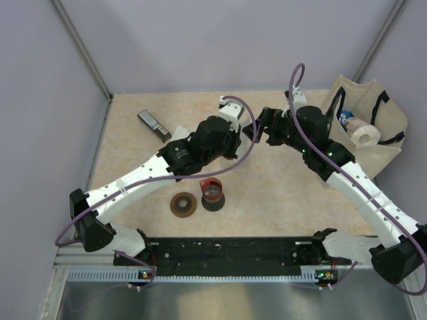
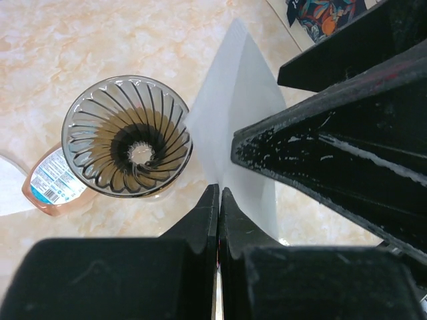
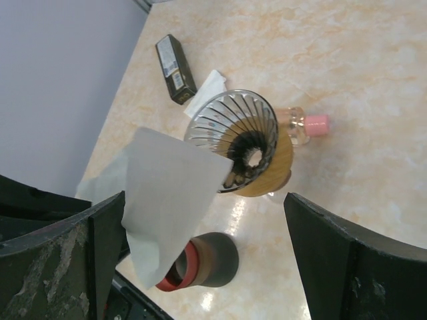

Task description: Place the coffee filter in the dripper

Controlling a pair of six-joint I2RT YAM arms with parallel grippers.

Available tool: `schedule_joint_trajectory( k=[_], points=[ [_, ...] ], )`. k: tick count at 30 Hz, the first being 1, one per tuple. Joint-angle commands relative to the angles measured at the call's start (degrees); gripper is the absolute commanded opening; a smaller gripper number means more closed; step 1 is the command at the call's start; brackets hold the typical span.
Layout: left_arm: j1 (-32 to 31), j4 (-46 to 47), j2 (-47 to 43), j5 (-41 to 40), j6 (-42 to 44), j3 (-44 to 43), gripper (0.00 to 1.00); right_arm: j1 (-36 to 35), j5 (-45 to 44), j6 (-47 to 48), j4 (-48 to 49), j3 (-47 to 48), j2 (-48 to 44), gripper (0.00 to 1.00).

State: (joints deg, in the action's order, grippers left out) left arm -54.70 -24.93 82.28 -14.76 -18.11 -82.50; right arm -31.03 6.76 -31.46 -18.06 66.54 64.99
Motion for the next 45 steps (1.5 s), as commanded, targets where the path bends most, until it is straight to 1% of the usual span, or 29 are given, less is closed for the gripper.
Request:
schedule_joint_trajectory(
  k=[1,13,19,23,27,32,34,37,40,42,45],
  points=[
    [-0.32,0.67,-1.86,-2.99,-1.05,-1.61,0.00,-0.61,-6.14,1.84,-2.67,1.22,-1.97,0.99],
    [-0.32,0.76,-3.62,-4.39,-2.19,-0.82,0.00,-0.61,-11.86,2.63,-8.12,0.87,-2.41,0.98],
    [-0.32,0.93,-4.06,-3.78,-2.46,-0.38,0.00,-0.61,-12.74,3.69,-8.83,0.96,-2.24,0.96],
    [-0.32,0.93,-4.15,-3.69,-2.72,-0.12,0.00,-0.62,-13.44,3.69,-9.00,0.87,-2.50,0.94],
    [-0.32,0.85,-4.50,-3.87,-3.25,0.41,0.00,-0.61,-15.72,4.92,-9.97,0.69,-2.77,0.93],
    [-0.32,1.99,-5.11,-2.11,-3.51,1.46,0.00,-0.61,-18.72,5.97,-11.20,0.96,-2.15,0.92],
    [-0.32,2.34,-5.11,-2.99,-3.95,1.46,0.00,-0.61,-16.27,5.71,-10.94,1.22,-1.71,0.91],
    [-0.32,2.69,-3.62,-3.69,-5.18,0.85,0.00,-0.61,-8.99,4.40,-9.19,1.66,-0.66,0.89],
    [-0.32,3.22,-2.13,-3.96,-6.32,0.15,0.00,-0.79,-4.94,2.73,-7.08,1.66,0.22,0.88],
    [-0.32,3.22,-1.34,-4.22,-7.20,-0.38,0.00,-1.05,-4.22,2.11,-5.93,1.66,0.57,0.86],
    [-0.32,3.75,-1.16,-4.66,-8.17,-0.47,0.00,-1.40,-4.74,2.02,-5.49,1.84,1.10,0.80]
  ],
)
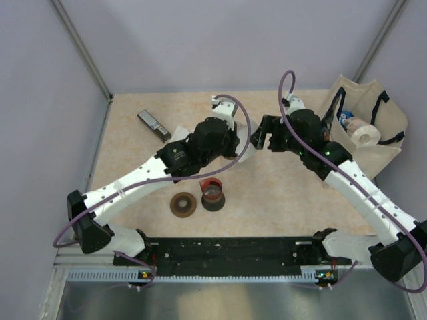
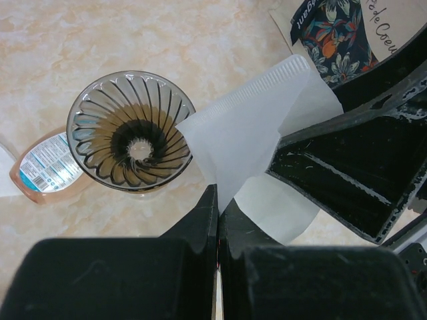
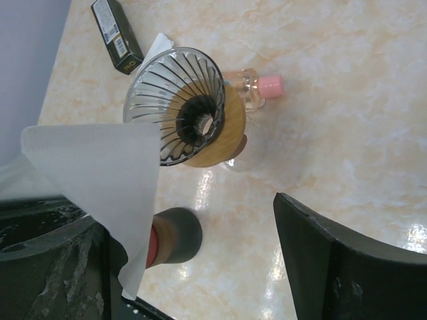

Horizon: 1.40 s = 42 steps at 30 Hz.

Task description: Place the coffee filter in the dripper

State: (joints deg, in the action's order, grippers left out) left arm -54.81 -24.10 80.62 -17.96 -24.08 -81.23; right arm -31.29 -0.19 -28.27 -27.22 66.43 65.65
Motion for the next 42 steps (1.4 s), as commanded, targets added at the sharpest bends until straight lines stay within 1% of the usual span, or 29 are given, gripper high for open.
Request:
schedule_joint_trajectory(
  k=[1,4,5,10,11,15,19,21,23,27,28,29,32,38,40,42],
  points=[
    [-0.21,3.18,0.42,-1.82,-2.64,-1.74,0.00,-1.32,1.95,-1.17,3.67,1.77,0.36,0.78],
    [-0.21,3.27,-0.02,-3.83,-3.17,-1.83,0.00,-1.23,0.45,-1.26,3.06,1.24,0.18,0.70],
    [-0.21,2.92,-0.11,-4.89,-3.34,-1.74,0.00,-1.23,-1.73,-1.17,2.44,1.15,0.18,0.68],
    [-0.21,1.77,-0.90,-9.20,-4.84,-1.21,0.00,-1.32,-7.98,-0.56,0.16,0.36,-1.22,0.48],
    [-0.13,2.38,-1.16,-8.94,-4.93,-0.69,0.00,-1.15,-8.60,-0.64,-0.02,0.19,-1.31,0.46],
    [-0.13,4.06,-2.31,-7.54,-5.19,0.55,0.00,-1.23,-6.68,-0.91,0.94,-0.69,-1.31,0.35],
    [-0.13,4.76,-2.22,-6.39,-5.54,0.72,0.00,-1.23,-1.06,-2.22,4.80,-1.83,-0.96,0.33],
    [-0.13,4.50,-2.31,-7.18,-5.81,0.55,0.00,-1.23,0.01,-3.01,6.39,-2.01,-0.78,0.33],
    [-0.13,4.06,-2.48,-8.49,-5.89,0.72,0.00,-1.32,1.42,-3.02,6.31,-2.01,-0.96,0.28],
    [-0.04,3.36,-3.97,-11.04,-5.72,1.42,0.00,-1.23,0.89,-1.97,4.99,-2.36,-2.10,0.13],
    [-0.04,3.27,-4.33,-11.22,-5.89,1.69,0.00,-1.23,0.45,-1.79,4.55,-2.54,-2.28,0.08],
    [-0.04,3.53,-4.94,-11.14,-5.90,2.04,0.00,-1.32,0.36,-1.53,4.29,-2.62,-2.54,0.00],
    [0.31,3.53,-5.65,-10.52,-5.81,2.74,0.00,-1.23,-1.13,-1.00,3.32,-2.27,-2.81,0.00],
    [0.93,1.07,-6.09,-11.31,-6.25,2.83,0.00,-1.32,-0.43,0.06,2.00,-0.78,-2.19,0.00],
    [1.10,-0.15,-6.18,-11.49,-6.25,2.57,0.00,-1.23,1.40,1.11,1.91,0.09,-1.67,0.00],
    [1.28,-1.91,-5.74,-11.05,-6.68,1.34,0.00,-1.23,5.18,2.08,1.47,1.85,-0.18,0.00]
  ],
)
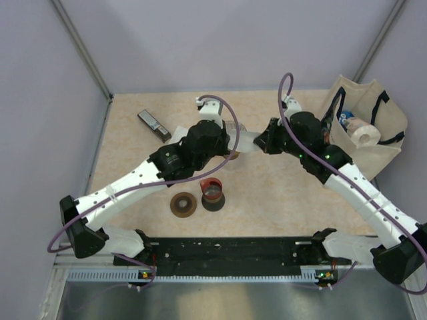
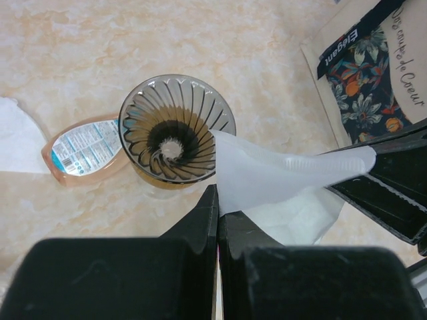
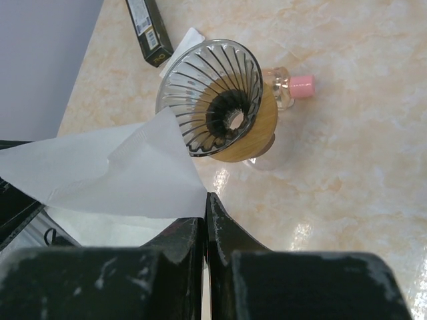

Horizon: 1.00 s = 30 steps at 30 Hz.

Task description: Place the coffee filter in the dripper

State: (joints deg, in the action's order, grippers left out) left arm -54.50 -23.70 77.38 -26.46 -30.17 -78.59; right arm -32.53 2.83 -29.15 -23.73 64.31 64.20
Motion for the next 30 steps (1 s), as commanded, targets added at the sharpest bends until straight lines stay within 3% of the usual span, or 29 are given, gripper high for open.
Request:
schedule_joint_trajectory(
  k=[1,6,18,23,28,30],
  points=[
    [1.15,-2.83,-2.15,-2.46,-0.76,-1.83,0.00,-0.07,4.35,3.04,-2.11,4.76,2.49,0.00],
    [5.36,-7.14,0.57,2.71,-2.69,-4.91,0.00,0.01,4.64,3.22,-7.11,11.52,9.44,0.00],
    [13.81,-7.67,5.49,17.84,-3.05,-7.37,0.03,0.01,2.27,3.39,-14.24,24.27,21.05,0.02],
    [13.89,-8.81,7.60,18.81,-2.26,-8.95,0.15,0.01,0.07,3.57,-16.09,25.60,22.63,0.03],
    [13.89,-9.52,8.40,17.76,-2.26,-9.13,0.44,0.01,-0.46,4.18,-17.05,26.56,23.42,0.03],
    [13.89,-9.61,8.22,17.32,-2.26,-9.04,0.51,0.10,-0.02,4.27,-17.49,26.83,24.12,0.03]
  ],
)
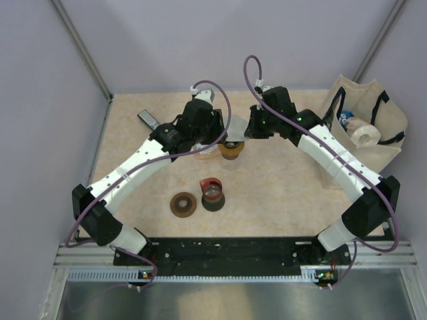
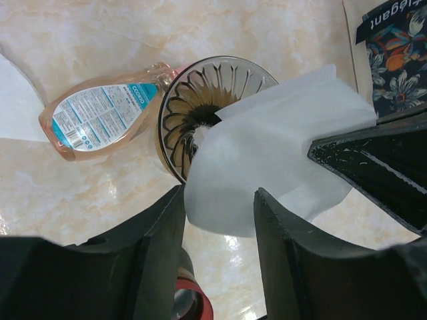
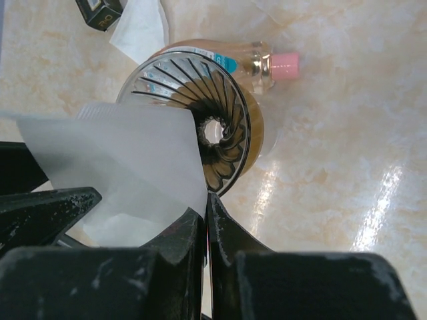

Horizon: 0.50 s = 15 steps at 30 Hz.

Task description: Place the coffee filter in the dripper

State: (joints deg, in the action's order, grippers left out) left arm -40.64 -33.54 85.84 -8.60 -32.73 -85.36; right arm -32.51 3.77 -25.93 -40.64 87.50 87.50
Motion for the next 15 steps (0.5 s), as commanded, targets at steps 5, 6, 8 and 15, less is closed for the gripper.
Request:
schedule_joint_trajectory(
  k=[5,6,8,15],
  points=[
    [0.12,0.05,-0.59,-1.94,0.91,-2.26,0.70,0.08,0.36,1.32,-0.75,4.34,2.41,0.11],
    [0.13,-0.03,-0.50,-2.29,1.00,-2.26,0.75,0.08,0.19,1.32,-0.75,4.52,2.67,0.12],
    [0.21,-0.12,-0.24,-2.82,1.18,-2.44,0.82,0.08,-0.52,1.50,-0.75,5.13,3.28,0.20],
    [1.27,-0.91,0.47,-4.58,1.27,-3.41,0.91,0.17,-2.88,3.17,-1.37,8.20,4.17,0.38]
  ],
)
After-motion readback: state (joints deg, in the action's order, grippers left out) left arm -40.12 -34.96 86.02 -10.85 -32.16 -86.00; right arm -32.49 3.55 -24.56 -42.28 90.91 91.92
